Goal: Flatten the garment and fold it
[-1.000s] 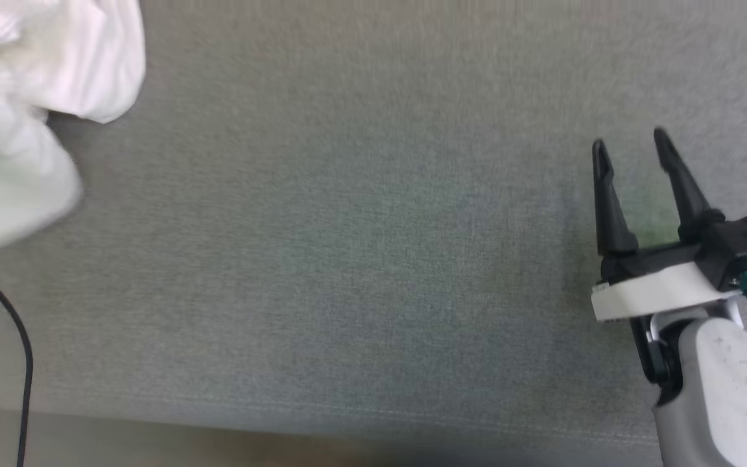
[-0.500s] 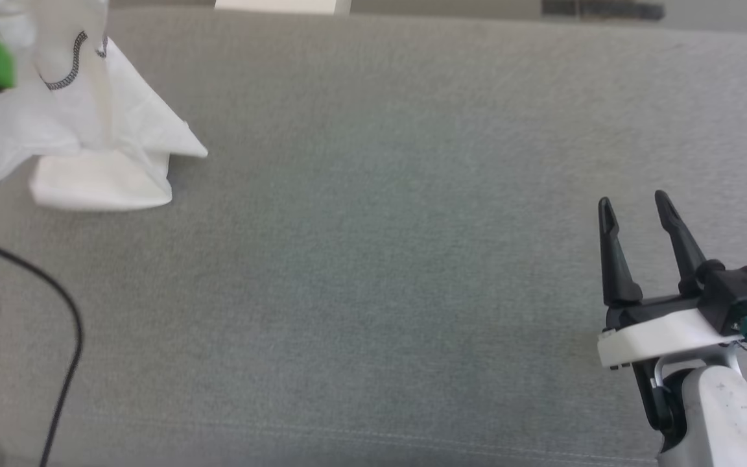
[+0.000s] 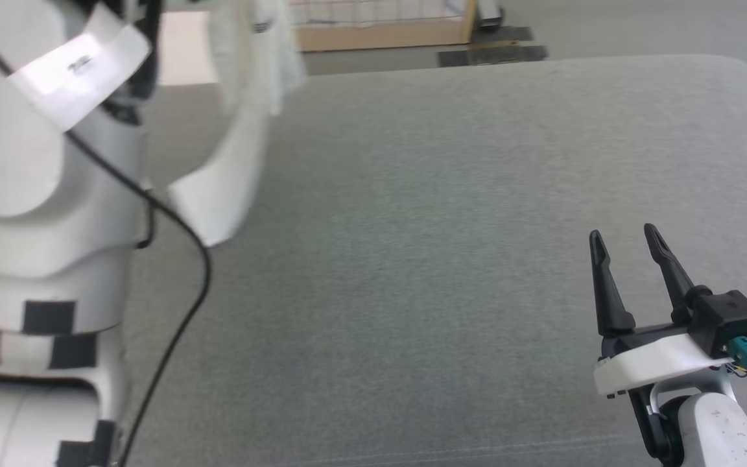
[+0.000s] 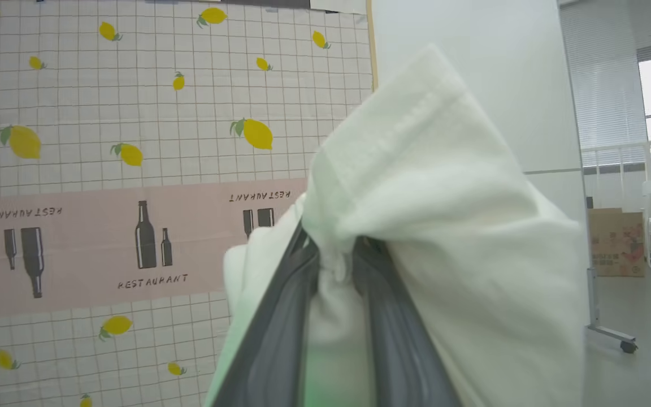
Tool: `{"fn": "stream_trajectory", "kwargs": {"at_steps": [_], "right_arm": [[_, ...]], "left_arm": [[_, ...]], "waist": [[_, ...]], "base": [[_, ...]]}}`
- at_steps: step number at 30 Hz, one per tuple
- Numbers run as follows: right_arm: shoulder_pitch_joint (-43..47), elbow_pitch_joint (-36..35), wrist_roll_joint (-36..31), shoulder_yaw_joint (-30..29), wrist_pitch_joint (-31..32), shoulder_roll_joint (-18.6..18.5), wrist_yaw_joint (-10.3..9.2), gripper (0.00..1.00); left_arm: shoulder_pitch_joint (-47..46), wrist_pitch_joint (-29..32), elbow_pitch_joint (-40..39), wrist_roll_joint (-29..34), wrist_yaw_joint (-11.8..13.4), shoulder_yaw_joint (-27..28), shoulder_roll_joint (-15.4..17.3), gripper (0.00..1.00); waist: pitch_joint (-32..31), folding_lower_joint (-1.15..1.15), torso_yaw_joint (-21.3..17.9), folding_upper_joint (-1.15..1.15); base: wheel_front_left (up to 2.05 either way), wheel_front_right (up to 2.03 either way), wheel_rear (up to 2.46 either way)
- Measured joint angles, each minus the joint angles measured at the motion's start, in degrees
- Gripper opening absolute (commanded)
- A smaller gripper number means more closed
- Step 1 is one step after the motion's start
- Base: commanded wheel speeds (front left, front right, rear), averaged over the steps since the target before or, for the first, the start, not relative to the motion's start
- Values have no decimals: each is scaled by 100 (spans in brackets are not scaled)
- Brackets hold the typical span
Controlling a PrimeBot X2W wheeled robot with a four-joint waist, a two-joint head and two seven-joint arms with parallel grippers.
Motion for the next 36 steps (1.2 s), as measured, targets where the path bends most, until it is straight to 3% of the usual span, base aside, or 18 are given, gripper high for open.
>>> {"fn": "stream_trajectory", "kwargs": {"at_steps": [8,16,21,30,31,32,36], "right_arm": [[62,-79,11,126,52,-2,0,100],[54,-88,120,309,48,-3,0,100],[11,-75,162,310,24,-4,0,100],[-30,15,205,252,-43,-5,0,100],[-43,30,211,252,-58,-7,0,100],[-58,35,212,259,-59,-7,0,100],[-94,63,211,258,-67,-4,0,100]], "left_arm": [[-312,-255,613,-467,-66,-282,-825,0],[71,-170,1488,-1157,-69,-1111,-988,0],[825,423,2461,-1188,25,-1727,-1007,0],[1557,1859,3761,-1255,94,-2203,-1014,0],[1584,1959,3796,-1302,88,-2208,-1015,24],[1594,1951,3785,-1383,89,-2186,-1015,100],[1628,1304,3537,-1479,89,-2039,-1012,100]], "waist": [[-84,0,-583,0],[69,0,-1016,0],[266,0,-1207,0],[517,0,-1293,0],[520,0,-1270,0],[519,0,-1241,0],[503,0,-1116,0]], "base": [[0,0,0],[0,0,0],[0,0,0],[0,0,0],[0,0,0],[0,0,0],[0,0,0]]}}
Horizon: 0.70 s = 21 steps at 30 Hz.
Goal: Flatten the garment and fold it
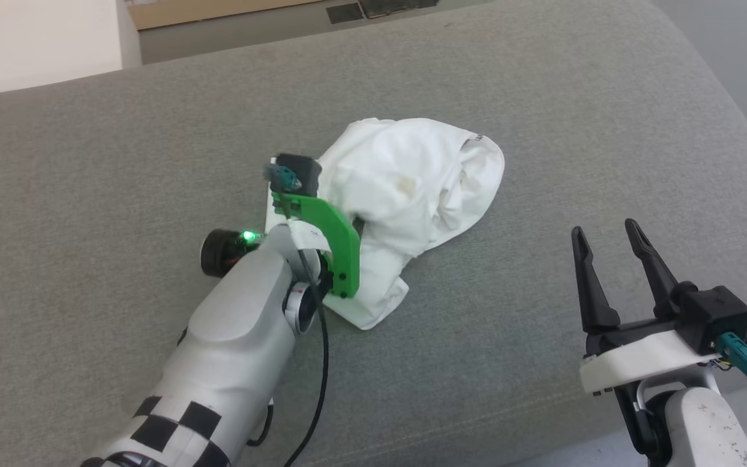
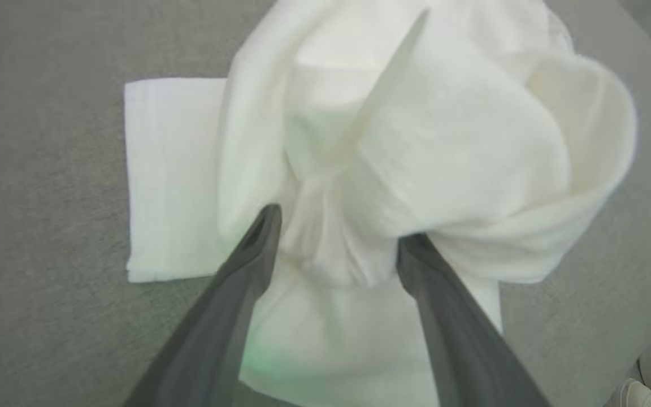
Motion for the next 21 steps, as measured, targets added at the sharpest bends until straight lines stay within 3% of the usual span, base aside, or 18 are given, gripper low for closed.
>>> {"fn": "stream_trajectory", "kwargs": {"at_steps": [6,9,16,21], "right_arm": [[-9,-22,-55,-91,2,-1,0,100],[-8,-90,-168,-146,45,-1,0,100],[7,-310,-316,-287,222,0,0,100],[85,-411,-336,-367,298,0,0,100]], "left_arm": [[103,-1947,-853,26,-87,350,178,100],[341,-2638,-1232,104,-44,517,371,100],[1373,-2811,-2815,668,224,1294,786,100],[2427,-2816,-3756,1070,255,1907,817,100]], "waist": [[-84,0,234,0],[-140,0,385,0],[-267,0,783,0],[-342,0,1047,0]], "base": [[0,0,0],[0,0,0],[0,0,0],[0,0,0]]}}
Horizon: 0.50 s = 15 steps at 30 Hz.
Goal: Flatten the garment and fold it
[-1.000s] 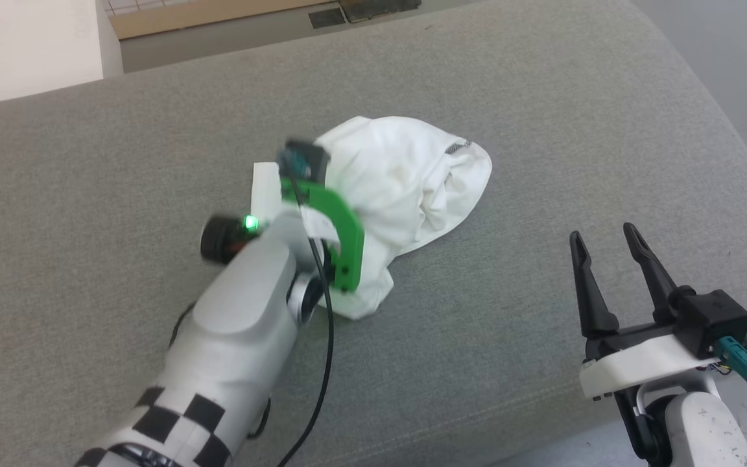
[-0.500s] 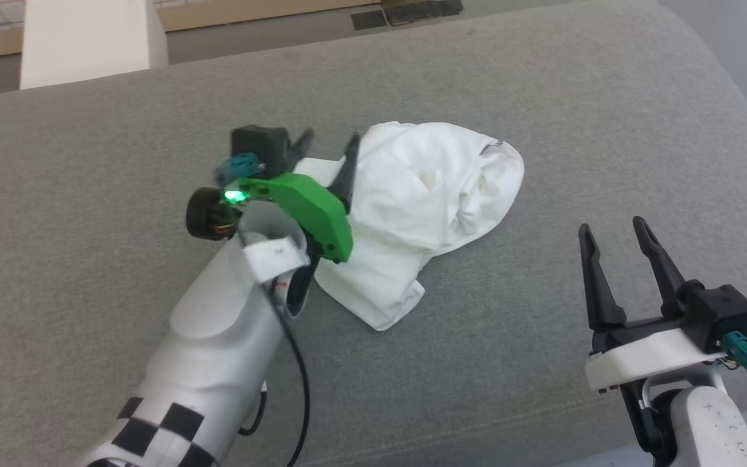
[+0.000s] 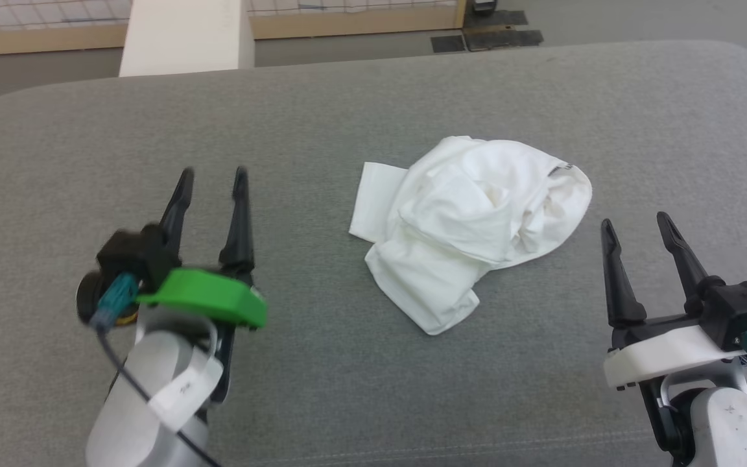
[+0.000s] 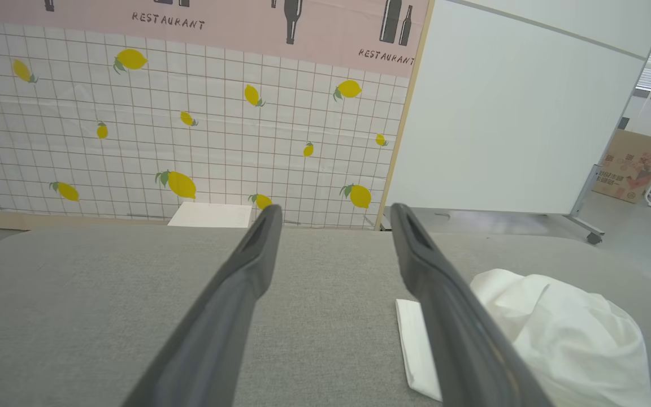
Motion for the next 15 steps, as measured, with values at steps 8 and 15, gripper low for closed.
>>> {"fn": "stream_trajectory", "kwargs": {"at_steps": [8,15], "right_arm": [[64,-68,-32,21,130,2,0,100],[177,-68,-40,58,225,1,0,100]], "left_arm": [[1028,-1,-550,382,-162,712,-127,100],[1512,-1,-731,676,-361,1059,-417,100]], "waist": [[-91,0,333,0],[-185,0,472,0]], "base": [[0,0,0],[0,0,0]]}}
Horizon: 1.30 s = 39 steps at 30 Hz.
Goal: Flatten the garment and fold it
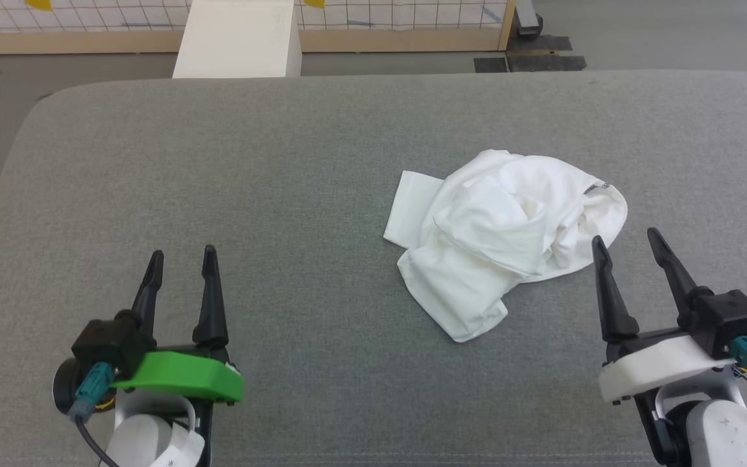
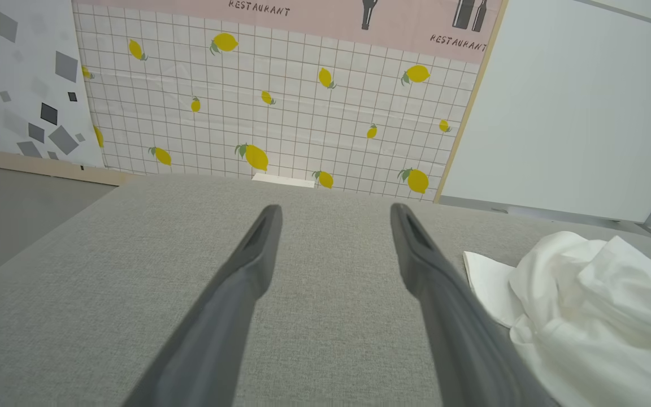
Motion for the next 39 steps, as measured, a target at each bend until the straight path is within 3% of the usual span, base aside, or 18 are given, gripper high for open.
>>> {"fn": "stream_trajectory", "kwargs": {"at_steps": [16,22,24,31,39], "right_arm": [[79,-41,-23,60,99,0,0,100],[78,-63,-7,69,98,0,0,100],[73,-60,18,88,96,0,0,100],[-40,2,119,249,53,0,0,100],[-134,133,202,313,-67,-1,0,100]], "left_arm": [[108,1,170,205,-311,175,-302,100],[-723,275,999,-49,-453,-715,-354,100],[-1107,495,1296,-408,-447,-1132,-364,100],[-2329,1440,2372,-1350,-122,-2571,-387,100],[-3285,2633,3418,-1850,570,-3307,-392,100]], "waist": [[0,0,-61,0],[115,0,-85,0],[163,0,-104,0],[317,0,-326,0],[550,0,-686,0]], "base": [[0,0,0],[0,0,0],[0,0,0],[0,0,0],[0,0,0]]}}
